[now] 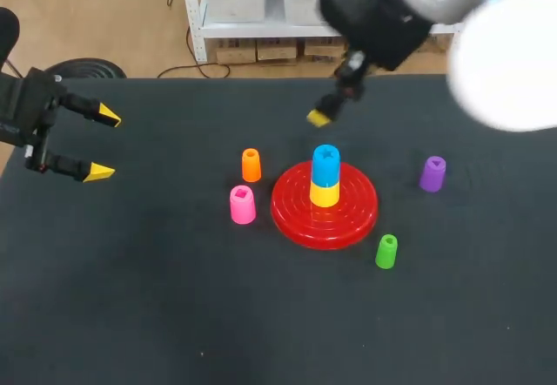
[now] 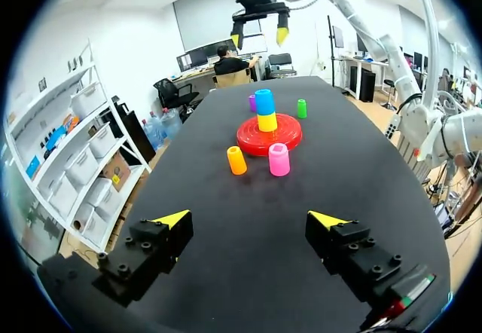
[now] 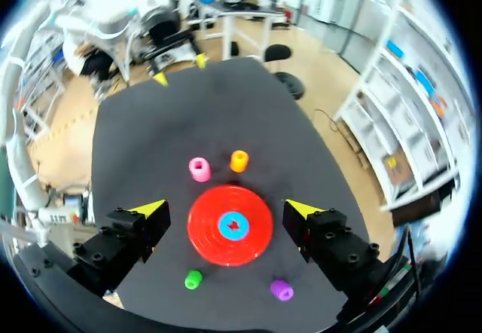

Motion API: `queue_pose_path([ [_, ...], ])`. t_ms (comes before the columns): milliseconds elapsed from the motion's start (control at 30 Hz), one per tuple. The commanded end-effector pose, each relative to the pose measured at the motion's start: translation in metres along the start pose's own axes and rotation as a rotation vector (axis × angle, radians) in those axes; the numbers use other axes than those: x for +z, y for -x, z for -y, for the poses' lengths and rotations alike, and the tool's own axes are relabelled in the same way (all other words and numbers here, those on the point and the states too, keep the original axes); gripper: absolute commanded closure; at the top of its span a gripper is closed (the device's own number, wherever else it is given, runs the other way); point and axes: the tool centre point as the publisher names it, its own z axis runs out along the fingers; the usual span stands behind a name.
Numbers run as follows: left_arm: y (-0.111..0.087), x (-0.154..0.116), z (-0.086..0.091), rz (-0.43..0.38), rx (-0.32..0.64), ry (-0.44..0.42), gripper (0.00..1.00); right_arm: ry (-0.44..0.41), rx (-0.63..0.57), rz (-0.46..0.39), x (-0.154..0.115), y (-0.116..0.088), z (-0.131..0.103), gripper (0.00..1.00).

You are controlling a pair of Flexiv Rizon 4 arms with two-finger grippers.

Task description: Pick up and stack the cylinders on the red base in this order: pink,purple,orange,green

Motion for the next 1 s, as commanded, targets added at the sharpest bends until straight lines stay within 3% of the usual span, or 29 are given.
queue_pose_path([
  [33, -0.001, 0.0, 0.001, 0.002, 0.002, 0.002, 0.0, 0.096, -0.109, -0.083, 0.033, 0.03, -0.005, 0.0],
  [267, -0.001, 0.0, 0.001, 0.002, 0.002, 0.002, 0.0, 0.207, -0.21, -0.122, 0.055, 0.042, -0.03, 0.0],
  [700, -0.001, 0.0, 0.001, 0.002, 0.002, 0.002, 0.0, 0.198, -0.191, -0.105, 0.051, 0.04, -0.027, 0.0],
  [833, -0.001, 0.0, 0.001, 0.002, 0.002, 0.002, 0.0, 0.204, -0.219, -0.208, 0.076, 0.047, -0.031, 0.0],
  [1000, -0.001, 0.0, 0.001, 0.002, 0.002, 0.002, 0.0, 0.229, -0.244, -0.25, 0.107, 0.044, -0.039, 0.0],
])
